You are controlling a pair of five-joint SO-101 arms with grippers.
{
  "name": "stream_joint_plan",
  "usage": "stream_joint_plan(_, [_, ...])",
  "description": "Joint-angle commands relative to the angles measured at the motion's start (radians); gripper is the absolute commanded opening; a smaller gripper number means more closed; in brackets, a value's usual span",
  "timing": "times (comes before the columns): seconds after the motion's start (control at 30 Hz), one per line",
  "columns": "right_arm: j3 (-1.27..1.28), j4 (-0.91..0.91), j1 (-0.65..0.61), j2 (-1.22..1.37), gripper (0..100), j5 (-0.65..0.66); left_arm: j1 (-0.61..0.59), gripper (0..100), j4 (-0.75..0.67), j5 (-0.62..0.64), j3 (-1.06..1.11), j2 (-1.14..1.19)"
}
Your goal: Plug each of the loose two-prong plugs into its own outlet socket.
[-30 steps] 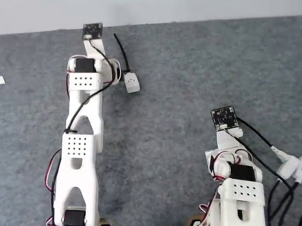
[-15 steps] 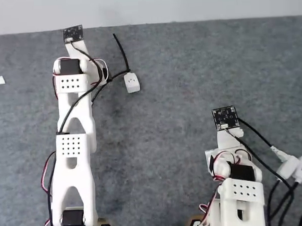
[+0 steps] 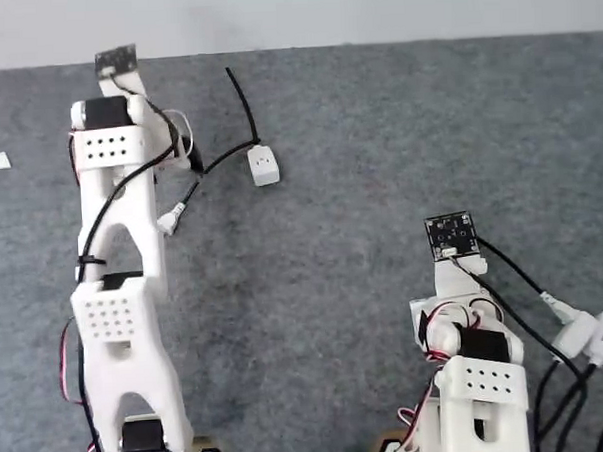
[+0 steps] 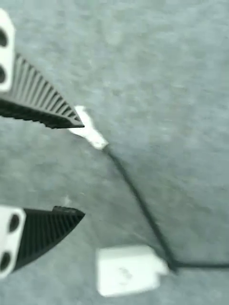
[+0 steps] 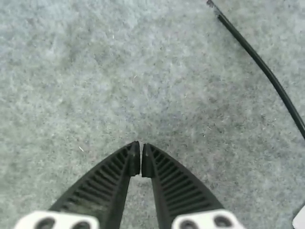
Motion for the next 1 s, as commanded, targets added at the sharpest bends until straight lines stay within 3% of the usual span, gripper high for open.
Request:
stream_joint_plan(0.0, [-0.020, -0.018, -0.002, -0.002, 2.2, -0.011, -0.034, 25, 0.009, 0.005, 0.216, -0.150])
stream_joint_plan(0.17, [-0.066, -0.016, 0.027, 0.001, 10.5, -0.078, -0.127, 25, -0.169, 0.003, 0.487, -0.256])
stream_joint_plan(0.37, [-0.137, -0.059, -0.022, 0.001, 8.0, -0.106, -0.233, 25, -0.566, -0.074, 0.901, -0.384])
stream_joint_plan(0.5, [-0.152, -0.125, -0.090, 0.038, 7.9, -0.104, -0.281, 25, -0.730, -0.133, 1.119, -0.470])
stream_joint_plan(0.6, [-0.204, -0.180, -0.156, 0.131, 7.9, -0.094, -0.295, 25, -0.784, -0.152, 1.236, -0.574])
stream_joint_plan(0.73, [-0.324, -0.231, -0.246, 0.315, 7.9, -0.051, -0.288, 25, -0.964, -0.153, 1.432, -0.721])
stream_joint_plan(0.97, [-0.634, -0.225, -0.348, 0.676, 7.9, -0.061, -0.288, 25, -1.168, -0.152, 1.643, -0.895])
